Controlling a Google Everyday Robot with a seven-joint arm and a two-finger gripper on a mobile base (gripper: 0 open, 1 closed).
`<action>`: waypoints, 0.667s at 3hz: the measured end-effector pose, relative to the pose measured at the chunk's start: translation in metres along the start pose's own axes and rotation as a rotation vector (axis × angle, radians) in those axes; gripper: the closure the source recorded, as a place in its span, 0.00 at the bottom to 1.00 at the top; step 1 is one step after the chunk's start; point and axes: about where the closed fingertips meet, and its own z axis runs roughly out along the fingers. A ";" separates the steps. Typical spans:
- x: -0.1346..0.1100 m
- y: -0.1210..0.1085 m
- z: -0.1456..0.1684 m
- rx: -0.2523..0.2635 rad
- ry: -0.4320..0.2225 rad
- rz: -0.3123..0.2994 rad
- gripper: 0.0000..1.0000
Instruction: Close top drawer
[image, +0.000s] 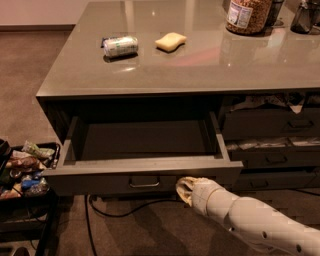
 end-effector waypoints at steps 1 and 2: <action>-0.005 -0.011 0.007 0.054 -0.006 -0.025 1.00; -0.011 -0.019 0.015 0.080 -0.012 -0.047 1.00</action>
Offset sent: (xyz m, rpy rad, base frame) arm 0.0352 0.0160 0.0156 -0.0227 -0.1313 -0.0185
